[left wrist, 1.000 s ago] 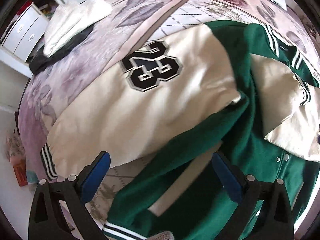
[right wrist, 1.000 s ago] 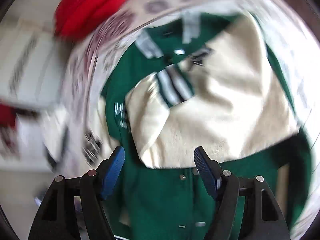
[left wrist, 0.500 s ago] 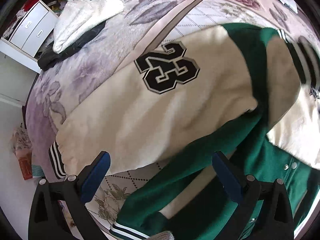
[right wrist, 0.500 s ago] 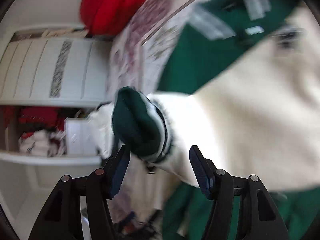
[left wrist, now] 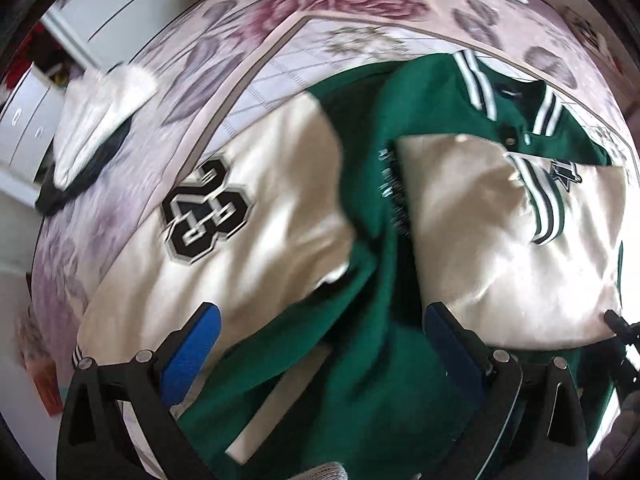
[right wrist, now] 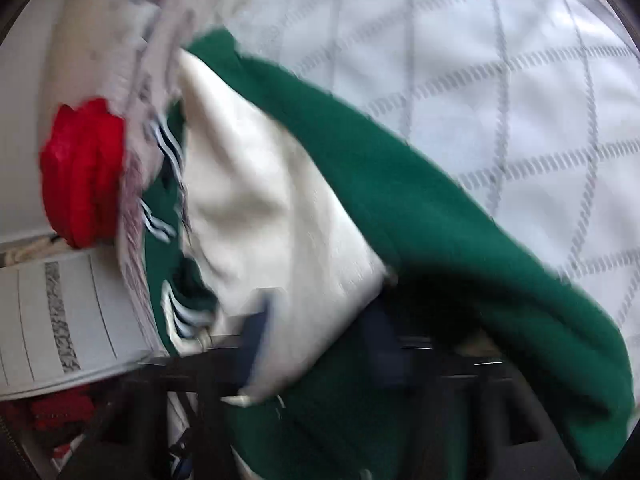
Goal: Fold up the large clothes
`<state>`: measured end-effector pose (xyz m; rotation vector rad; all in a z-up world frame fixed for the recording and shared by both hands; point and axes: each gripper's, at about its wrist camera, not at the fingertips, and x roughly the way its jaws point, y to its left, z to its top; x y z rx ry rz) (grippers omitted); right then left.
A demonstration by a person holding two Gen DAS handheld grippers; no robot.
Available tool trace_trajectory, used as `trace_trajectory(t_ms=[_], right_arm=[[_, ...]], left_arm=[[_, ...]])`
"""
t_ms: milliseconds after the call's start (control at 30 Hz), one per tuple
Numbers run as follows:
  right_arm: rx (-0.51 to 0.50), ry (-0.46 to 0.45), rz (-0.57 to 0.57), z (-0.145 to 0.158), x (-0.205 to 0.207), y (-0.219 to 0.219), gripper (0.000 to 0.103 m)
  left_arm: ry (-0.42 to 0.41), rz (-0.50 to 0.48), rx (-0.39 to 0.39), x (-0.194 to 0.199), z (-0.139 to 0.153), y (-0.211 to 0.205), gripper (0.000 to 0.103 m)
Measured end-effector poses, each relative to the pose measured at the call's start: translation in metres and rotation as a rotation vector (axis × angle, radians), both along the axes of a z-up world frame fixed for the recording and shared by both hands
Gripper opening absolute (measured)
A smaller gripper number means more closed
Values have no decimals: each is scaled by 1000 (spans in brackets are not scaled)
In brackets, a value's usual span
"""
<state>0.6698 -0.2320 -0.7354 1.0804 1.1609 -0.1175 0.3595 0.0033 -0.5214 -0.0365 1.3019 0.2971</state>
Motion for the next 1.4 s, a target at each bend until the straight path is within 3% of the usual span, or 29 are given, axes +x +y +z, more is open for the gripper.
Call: trace_trajectory(t_ms=[100, 200, 233, 300, 367, 467, 533, 567, 667, 767, 800, 833, 900, 967, 1100, 1167, 1200, 1267, 1300, 1333, 1400], right_arm=[[-134, -28, -163, 11, -31, -21, 4], [-215, 2, -319, 28, -72, -58, 5], [-241, 34, -324, 30, -86, -69, 8], [-236, 163, -226, 30, -92, -69, 14], [-199, 179, -170, 47, -130, -80, 19], [-223, 73, -135, 90, -163, -58, 43], [-163, -25, -72, 103, -168, -47, 79], [-76, -76, -3, 99, -166, -32, 82], [109, -65, 122, 72, -144, 13, 82], [221, 20, 118, 34, -144, 61, 81], [215, -2, 100, 35, -128, 64, 61], [179, -75, 77, 49, -139, 73, 21], [114, -116, 83, 70, -149, 86, 17], [18, -188, 66, 109, -161, 92, 16], [-315, -345, 124, 198, -171, 100, 16], [-537, -351, 272, 225, -194, 136, 17], [-594, -327, 362, 227, -190, 150, 21], [-600, -255, 569, 218, -161, 185, 27], [-510, -196, 724, 198, -170, 214, 34], [-404, -156, 796, 186, -183, 226, 46], [-243, -151, 848, 182, -204, 235, 59]], left_arm=[[-8, -20, 42, 8, -5, -6, 103], [22, 3, 59, 11, -20, 0, 103], [40, 16, 61, 11, -26, 4, 103], [63, 38, 58, 12, -35, 9, 103], [75, 59, 70, 12, -44, 17, 103], [94, 90, 96, 16, -60, 30, 103], [127, 112, 82, 20, -73, 41, 103], [135, 120, 65, 20, -75, 45, 103], [120, 105, 63, 15, -65, 45, 103], [93, 88, 60, 6, -52, 46, 103], [89, 86, 57, 4, -50, 46, 103], [86, 87, 51, -3, -46, 49, 103], [85, 111, 35, -12, -41, 57, 103], [84, 150, 11, -18, -35, 67, 103], [59, 240, 45, -34, -22, 94, 103], [53, 277, 44, -39, -22, 104, 103], [57, 290, 36, -40, -23, 109, 103], [70, 309, 26, -44, -26, 119, 103], [69, 313, 28, -47, -26, 122, 103], [64, 317, 31, -53, -24, 128, 103], [61, 318, 67, -64, -19, 137, 103]])
